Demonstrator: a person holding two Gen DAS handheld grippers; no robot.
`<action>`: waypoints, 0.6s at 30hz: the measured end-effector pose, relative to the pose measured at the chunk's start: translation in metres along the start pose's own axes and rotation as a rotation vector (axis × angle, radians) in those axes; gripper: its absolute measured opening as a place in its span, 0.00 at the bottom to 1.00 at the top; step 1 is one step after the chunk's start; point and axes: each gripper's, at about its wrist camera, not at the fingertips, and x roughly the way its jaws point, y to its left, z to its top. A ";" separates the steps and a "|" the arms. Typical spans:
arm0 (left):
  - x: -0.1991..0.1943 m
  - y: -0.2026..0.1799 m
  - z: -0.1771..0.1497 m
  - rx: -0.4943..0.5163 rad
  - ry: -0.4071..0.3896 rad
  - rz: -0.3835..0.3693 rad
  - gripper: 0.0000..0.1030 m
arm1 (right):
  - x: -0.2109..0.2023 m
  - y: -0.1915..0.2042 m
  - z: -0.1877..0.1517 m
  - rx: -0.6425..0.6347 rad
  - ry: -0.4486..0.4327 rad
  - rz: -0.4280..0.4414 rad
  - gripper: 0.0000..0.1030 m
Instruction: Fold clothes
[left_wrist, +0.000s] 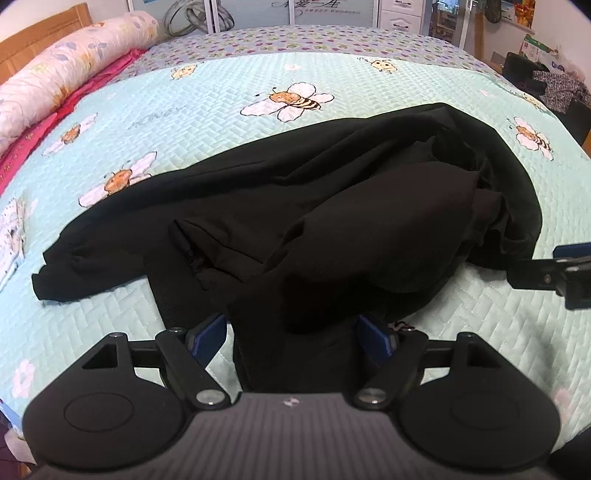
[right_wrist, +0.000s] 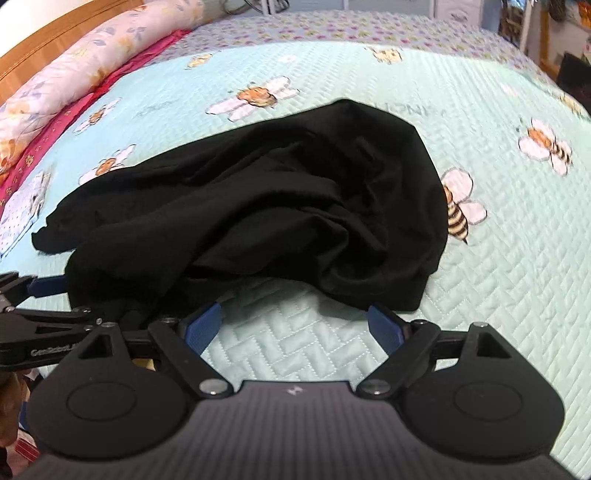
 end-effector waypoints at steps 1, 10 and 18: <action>-0.003 0.003 -0.001 -0.011 -0.009 -0.017 0.78 | 0.001 -0.007 0.001 0.038 0.001 0.033 0.84; -0.017 0.024 -0.007 -0.067 -0.073 -0.099 0.78 | 0.008 -0.024 0.016 0.190 -0.025 0.276 0.84; -0.012 0.015 -0.017 -0.016 -0.098 -0.065 0.78 | 0.030 -0.012 0.014 0.218 0.000 0.283 0.84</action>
